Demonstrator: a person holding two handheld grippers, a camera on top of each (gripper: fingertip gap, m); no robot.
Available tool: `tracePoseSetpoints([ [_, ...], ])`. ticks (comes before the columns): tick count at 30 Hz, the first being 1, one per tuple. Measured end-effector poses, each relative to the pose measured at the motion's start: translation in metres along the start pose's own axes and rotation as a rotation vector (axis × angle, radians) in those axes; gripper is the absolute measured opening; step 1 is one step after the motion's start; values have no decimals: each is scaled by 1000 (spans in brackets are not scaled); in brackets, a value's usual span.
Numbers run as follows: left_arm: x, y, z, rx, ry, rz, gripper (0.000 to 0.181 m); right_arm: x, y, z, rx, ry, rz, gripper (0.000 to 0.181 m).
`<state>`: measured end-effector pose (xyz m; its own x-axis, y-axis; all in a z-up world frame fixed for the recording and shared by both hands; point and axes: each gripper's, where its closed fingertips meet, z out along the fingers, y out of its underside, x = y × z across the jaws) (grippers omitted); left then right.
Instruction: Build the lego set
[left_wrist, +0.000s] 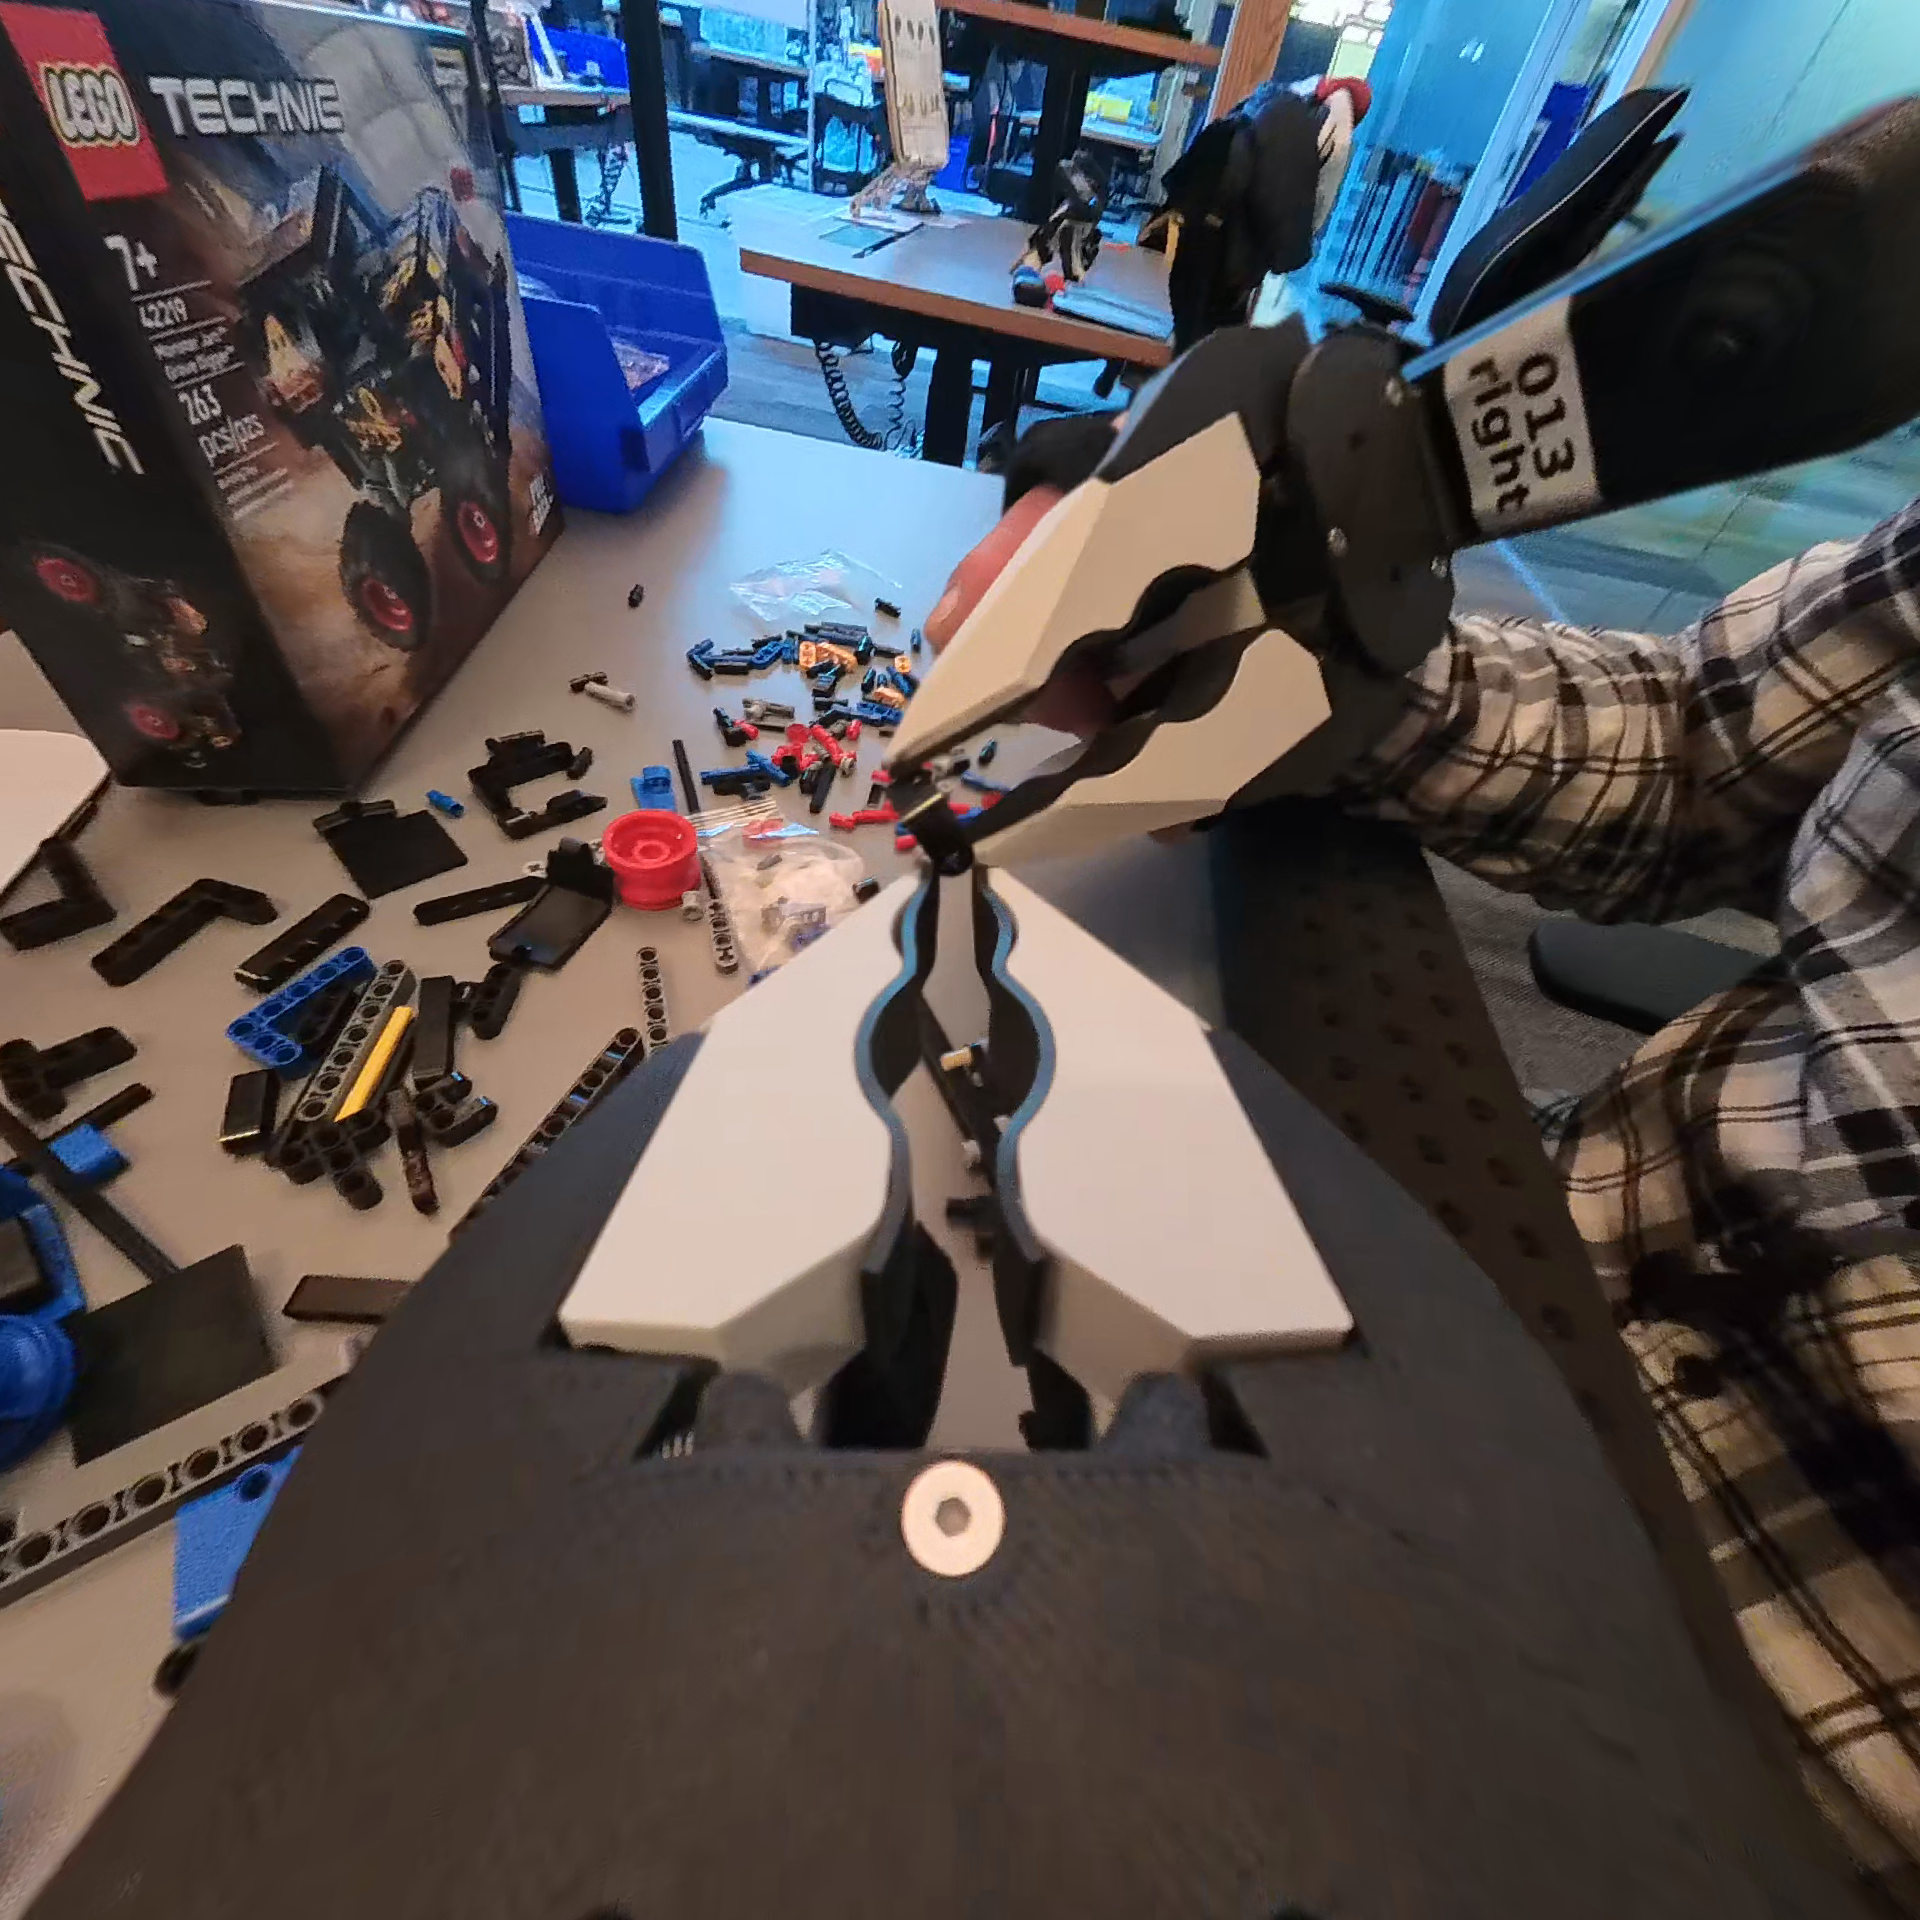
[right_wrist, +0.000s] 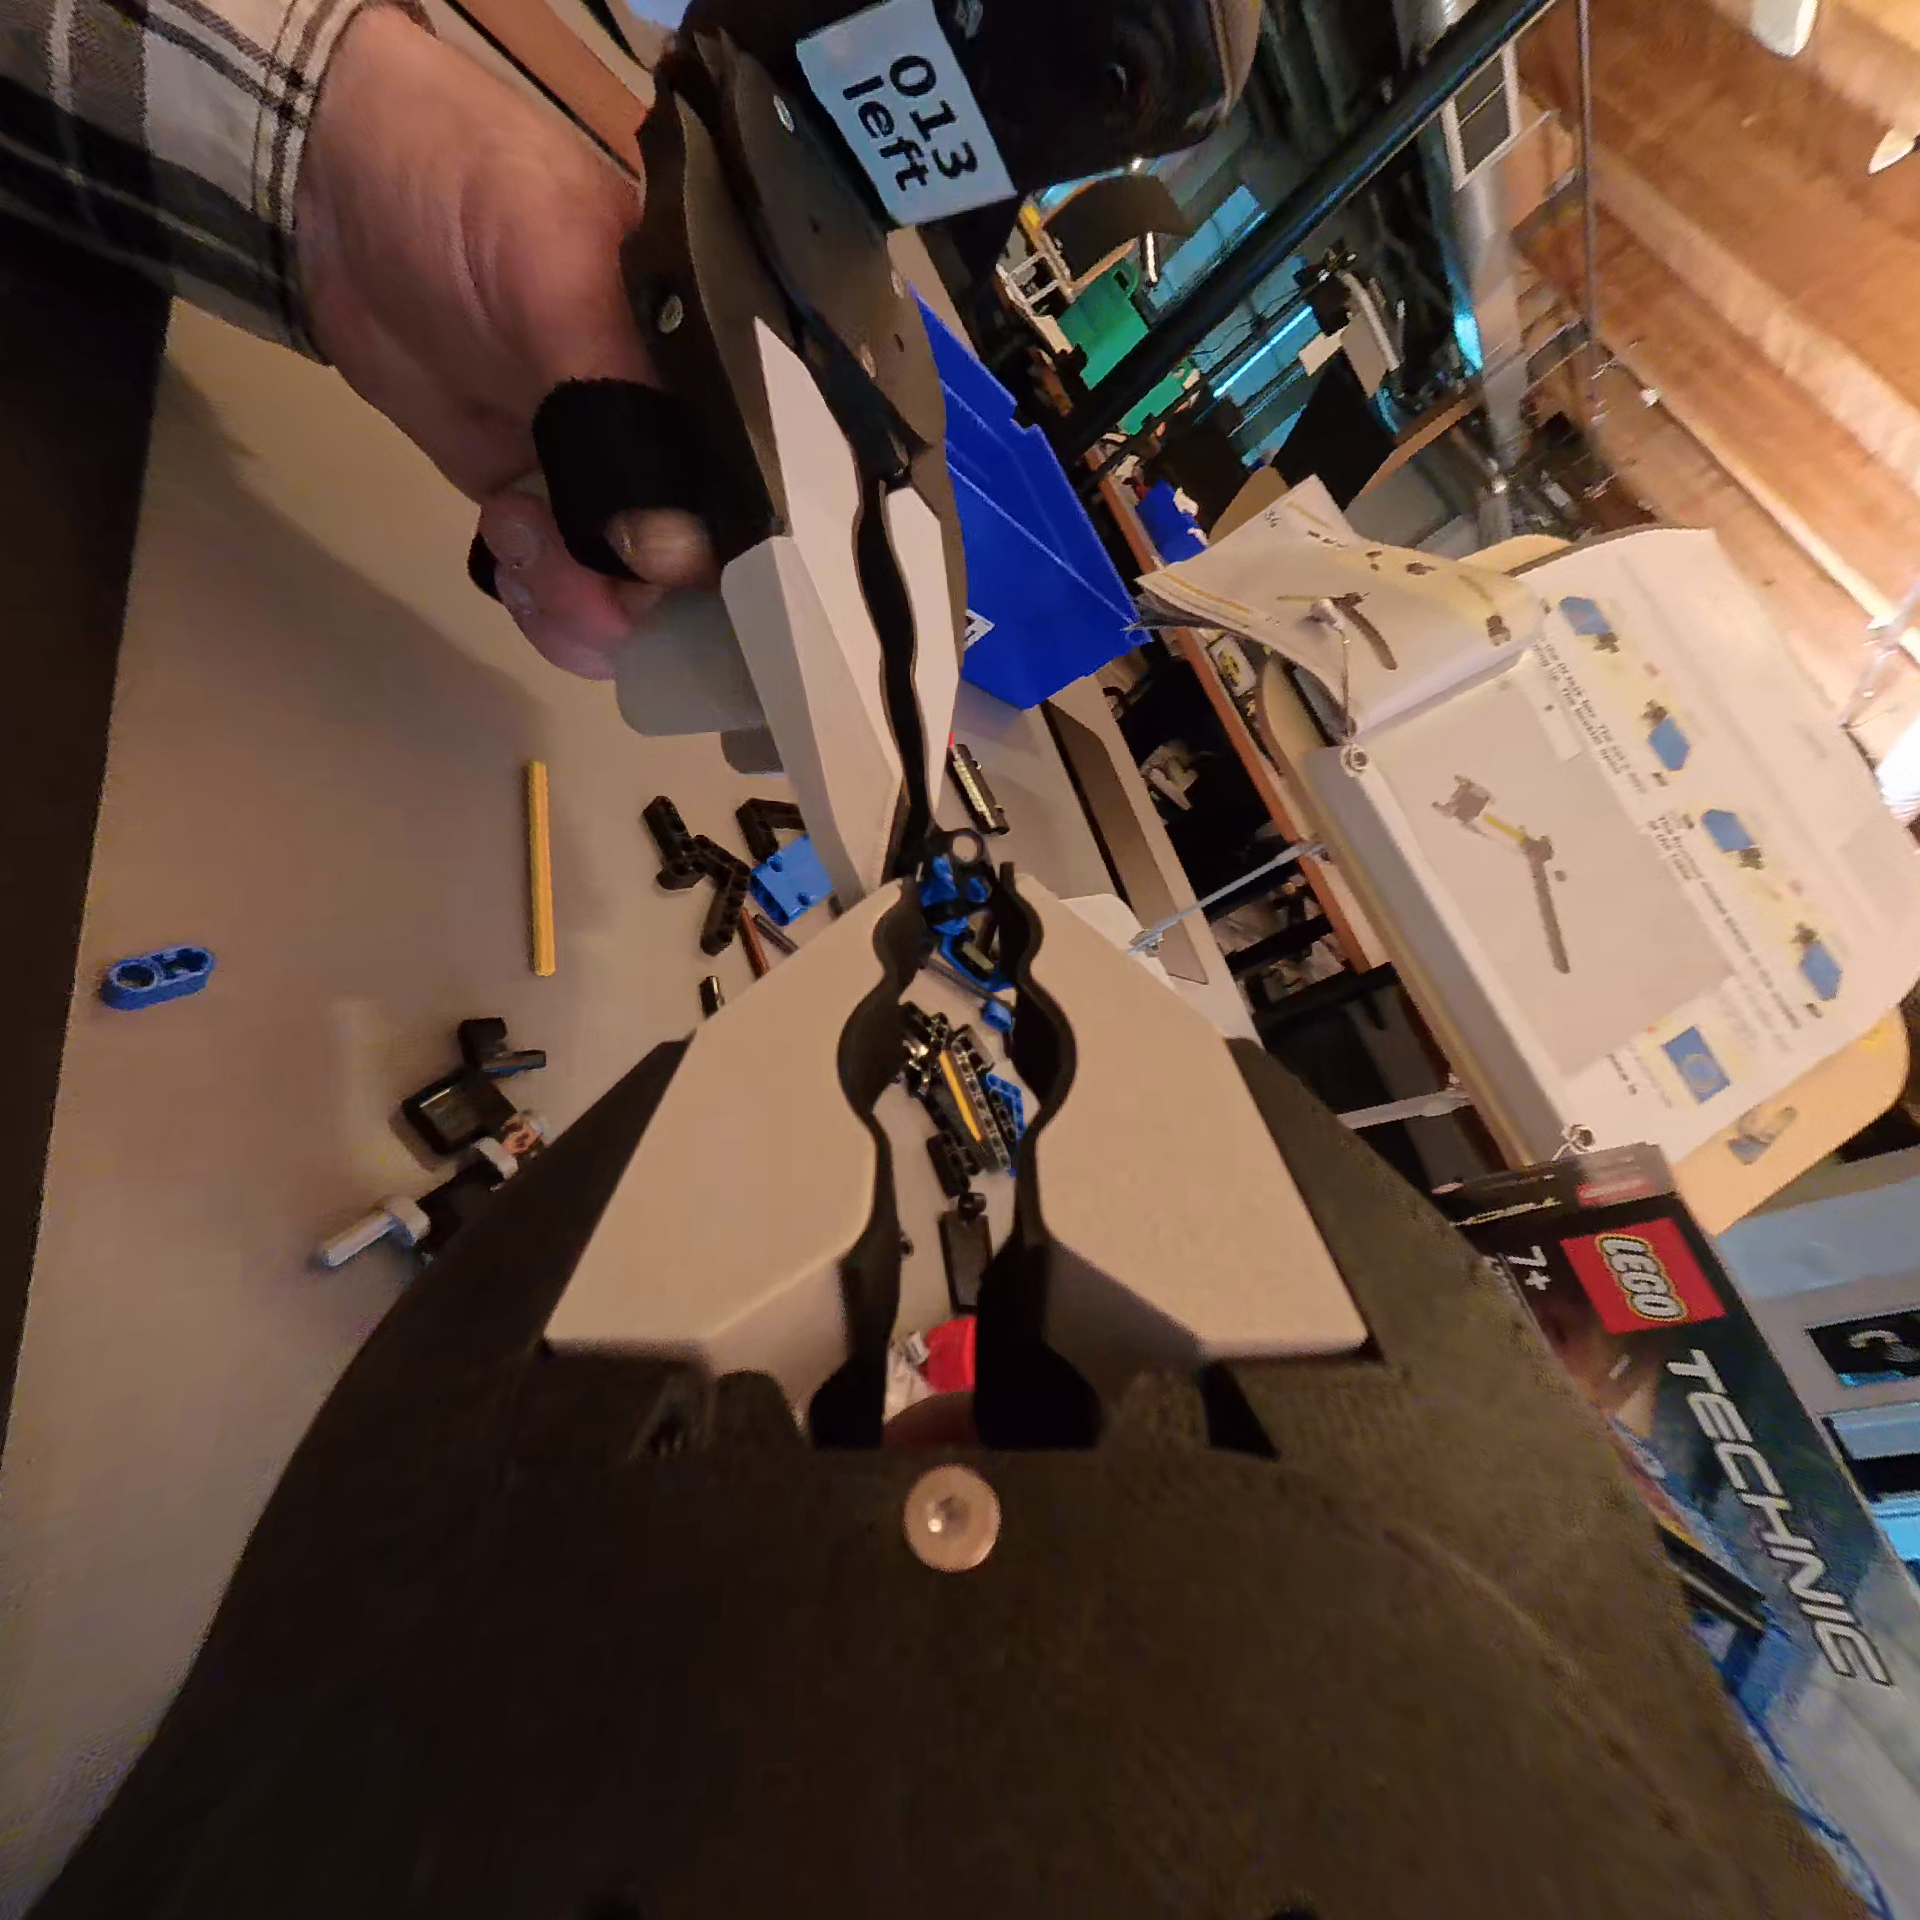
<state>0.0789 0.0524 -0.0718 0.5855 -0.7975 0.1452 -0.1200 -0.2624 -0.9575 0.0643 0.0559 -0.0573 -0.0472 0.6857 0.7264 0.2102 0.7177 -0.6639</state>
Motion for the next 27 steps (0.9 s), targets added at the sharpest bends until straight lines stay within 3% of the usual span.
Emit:
tracePoseSetpoints([
  [7, 6, -15, -7, 100, 94, -103, 16, 10, 0, -3, 15, 62, 0, 14],
  [17, -1, -12, -4, 94, 59, -103, 2, 10, 0, -1, -8, 119, -100, 14],
  [21, -7, -16, -5, 122, 49, -151, 17, 11, -3, 0, 0, 140, -118, 14],
  [27, -5, -16, -7, 120, 58, -134, 6, 11, -3, 1, 1, 156, -130, 13],
])
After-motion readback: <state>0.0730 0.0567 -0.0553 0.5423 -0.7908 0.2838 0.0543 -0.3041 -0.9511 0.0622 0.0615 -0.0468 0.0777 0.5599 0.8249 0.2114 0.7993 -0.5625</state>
